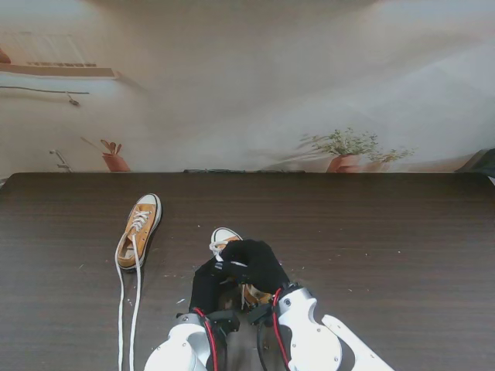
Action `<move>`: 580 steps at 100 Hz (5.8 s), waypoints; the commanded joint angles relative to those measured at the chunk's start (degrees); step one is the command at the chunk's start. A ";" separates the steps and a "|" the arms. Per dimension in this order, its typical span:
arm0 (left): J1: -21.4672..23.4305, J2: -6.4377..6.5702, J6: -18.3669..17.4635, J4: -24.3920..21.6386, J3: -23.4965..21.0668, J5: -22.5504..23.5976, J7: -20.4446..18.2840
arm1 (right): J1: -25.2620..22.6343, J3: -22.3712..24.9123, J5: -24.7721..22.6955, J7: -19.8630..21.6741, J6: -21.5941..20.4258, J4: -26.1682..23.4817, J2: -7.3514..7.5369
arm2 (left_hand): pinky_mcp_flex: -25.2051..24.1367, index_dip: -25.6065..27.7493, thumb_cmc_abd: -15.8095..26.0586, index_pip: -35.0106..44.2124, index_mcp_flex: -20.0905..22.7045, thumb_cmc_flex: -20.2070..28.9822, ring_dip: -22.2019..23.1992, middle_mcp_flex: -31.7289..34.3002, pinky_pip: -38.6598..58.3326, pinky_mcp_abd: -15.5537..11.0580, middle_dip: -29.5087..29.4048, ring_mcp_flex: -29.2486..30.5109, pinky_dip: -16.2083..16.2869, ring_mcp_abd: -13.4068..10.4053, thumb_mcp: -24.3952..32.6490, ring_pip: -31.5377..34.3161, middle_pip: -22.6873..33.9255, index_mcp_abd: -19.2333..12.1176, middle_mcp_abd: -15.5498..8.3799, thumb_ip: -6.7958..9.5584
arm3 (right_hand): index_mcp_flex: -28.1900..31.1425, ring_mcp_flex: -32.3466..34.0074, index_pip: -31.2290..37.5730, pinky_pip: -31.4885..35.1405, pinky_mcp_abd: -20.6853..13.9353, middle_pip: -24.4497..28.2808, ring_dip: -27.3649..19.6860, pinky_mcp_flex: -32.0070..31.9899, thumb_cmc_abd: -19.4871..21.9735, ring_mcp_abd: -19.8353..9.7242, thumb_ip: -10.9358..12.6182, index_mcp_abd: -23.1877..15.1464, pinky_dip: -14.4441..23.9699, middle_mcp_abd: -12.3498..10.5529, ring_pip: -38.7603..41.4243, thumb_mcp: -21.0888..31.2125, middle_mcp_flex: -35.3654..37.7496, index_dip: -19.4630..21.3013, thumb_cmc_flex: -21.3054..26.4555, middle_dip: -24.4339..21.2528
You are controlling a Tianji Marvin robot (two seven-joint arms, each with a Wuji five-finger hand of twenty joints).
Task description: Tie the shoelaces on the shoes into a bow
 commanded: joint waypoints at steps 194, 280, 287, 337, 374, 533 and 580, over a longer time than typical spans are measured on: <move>-5.81 4.50 -16.20 14.93 -3.35 36.16 -6.53 | -0.87 -1.96 -1.02 0.81 -0.76 -1.85 0.42 | 0.67 10.04 -18.61 20.73 -3.82 10.39 2.73 -1.38 -3.09 -4.67 2.27 -1.04 1.41 -4.34 29.33 1.21 0.43 -25.30 -5.81 0.36 | 0.12 1.45 1.10 1.27 1.09 0.63 -0.34 0.82 -0.80 -1.47 0.81 -1.81 -0.49 -0.71 0.05 1.55 2.79 0.86 0.96 0.74; -9.80 1.92 -14.22 17.65 1.24 32.66 -1.83 | -1.91 -0.86 -1.17 -0.02 -1.25 -1.76 0.38 | 2.95 6.62 -18.18 26.69 5.97 9.99 3.35 5.28 3.37 -2.00 4.02 3.76 2.79 -2.16 21.11 4.73 3.99 -22.77 -4.14 -2.70 | 0.19 1.45 1.23 1.08 1.05 0.66 -0.33 1.10 -0.97 -1.49 0.81 -1.49 -0.65 -0.54 0.10 1.73 2.96 1.14 0.94 0.73; -10.15 1.74 -13.99 17.92 1.60 32.11 -1.74 | -2.02 -0.81 -0.99 -0.06 -1.37 -1.82 0.36 | 2.93 6.47 -18.27 26.67 5.95 10.09 3.32 5.36 3.53 -1.91 4.02 3.78 2.70 -2.17 21.20 4.77 4.05 -22.53 -4.04 -2.65 | 0.22 1.45 1.23 1.05 1.09 0.64 -0.32 1.13 -1.00 -1.51 0.79 -1.42 -0.67 -0.58 0.12 1.74 2.98 1.14 0.90 0.71; -9.78 0.93 -11.15 17.09 1.92 30.43 0.24 | -2.46 -0.27 -1.01 -0.24 -1.86 -2.02 0.40 | 3.14 9.00 -14.46 41.20 8.10 13.34 2.93 7.04 5.84 -1.00 3.86 4.24 1.36 -0.64 14.78 5.52 5.47 -14.10 -2.62 -2.01 | 0.19 1.44 1.18 1.00 1.26 0.62 -0.35 1.20 -0.88 -1.45 0.75 -1.42 -0.75 -0.71 0.07 1.72 3.04 1.12 0.78 0.70; -8.26 1.40 -10.68 16.03 -0.99 33.20 1.64 | -2.37 -1.05 0.69 0.09 -1.46 -2.98 0.20 | 3.63 22.03 -15.63 44.81 6.80 7.31 1.94 7.55 6.39 -1.00 4.14 4.22 0.82 -0.80 23.54 4.58 6.84 -15.79 -3.45 -5.45 | -0.17 1.31 0.73 -0.05 1.80 -0.76 -1.09 -0.11 -0.38 -0.15 0.79 -1.77 -0.95 -1.06 -1.77 1.17 2.37 0.68 0.65 -0.01; -1.15 2.29 -11.39 11.49 -10.10 34.03 3.07 | -7.40 8.75 12.43 1.69 9.54 -6.24 -0.14 | 4.04 10.44 -21.58 39.61 13.91 6.06 0.64 12.26 6.57 0.01 1.32 5.93 0.02 0.63 30.30 3.05 4.68 -9.87 -3.29 -5.86 | 0.05 -36.13 0.09 -50.36 -12.37 -45.74 -28.42 -56.76 -0.23 5.60 0.95 -10.52 -23.65 6.86 -75.00 0.47 -38.34 6.50 0.39 -32.73; 0.89 2.26 -11.25 8.58 -14.12 34.74 4.61 | -9.98 13.61 10.15 0.25 10.45 -6.57 0.01 | 4.10 10.58 -21.57 39.69 13.90 6.51 0.69 12.67 6.50 0.12 1.33 6.28 -0.04 0.74 30.04 3.08 4.88 -9.23 -3.15 -5.66 | -2.01 -36.84 2.03 -49.59 -13.47 -45.24 -28.78 -58.82 3.16 4.79 1.10 -4.42 -26.33 6.54 -76.14 -0.67 -37.58 13.67 2.89 -32.19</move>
